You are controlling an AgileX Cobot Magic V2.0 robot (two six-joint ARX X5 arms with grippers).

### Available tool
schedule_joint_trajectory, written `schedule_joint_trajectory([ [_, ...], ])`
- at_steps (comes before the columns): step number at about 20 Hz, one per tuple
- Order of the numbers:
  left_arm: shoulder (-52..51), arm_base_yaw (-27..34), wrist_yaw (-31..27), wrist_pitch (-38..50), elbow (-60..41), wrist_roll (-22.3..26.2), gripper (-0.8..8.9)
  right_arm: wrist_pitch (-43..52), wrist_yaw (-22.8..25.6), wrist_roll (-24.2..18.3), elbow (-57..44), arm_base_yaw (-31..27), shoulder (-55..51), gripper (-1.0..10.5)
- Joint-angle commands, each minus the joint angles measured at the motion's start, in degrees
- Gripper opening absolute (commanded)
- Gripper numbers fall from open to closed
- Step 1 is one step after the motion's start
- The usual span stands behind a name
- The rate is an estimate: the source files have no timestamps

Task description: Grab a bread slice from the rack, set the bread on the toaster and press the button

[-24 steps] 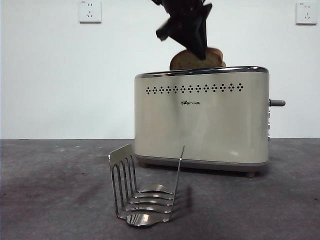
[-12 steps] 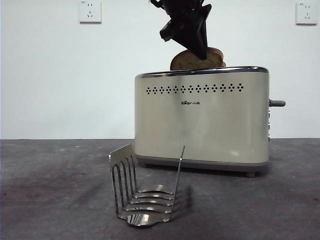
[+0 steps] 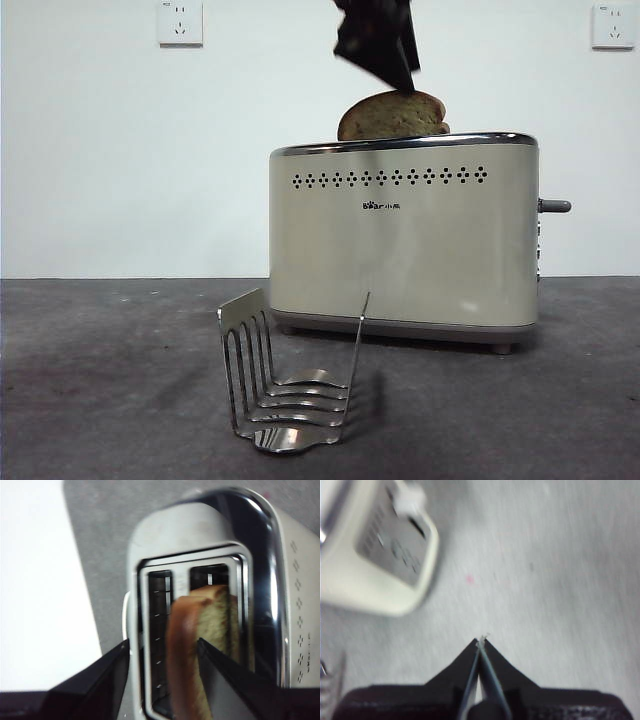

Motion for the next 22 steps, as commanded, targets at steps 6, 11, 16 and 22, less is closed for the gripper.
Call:
schedule_joint_trajectory([
  [6,-7.7,-0.1,-0.2,-5.8,-0.3,-26.6,2.17,12.0,-9.9,0.4,0.2,-0.1,3.0,0.0],
  [11,-13.9,0.5,-1.1,-15.3,-0.3,-35.7,-0.14,20.7,-18.0,2.7,0.2,-2.3,11.1,0.0],
  [16,-19.2,1.6,-1.0,-23.3,-0.3,-48.9,-0.09,33.5,-34.2,10.3,0.2,-7.9,20.0,-0.1],
  [22,-20.6,3.9,-0.9,-34.9,-0.4,-57.5,-0.08,41.4,-41.3,14.2,0.2,-9.0,29.5,-0.1],
])
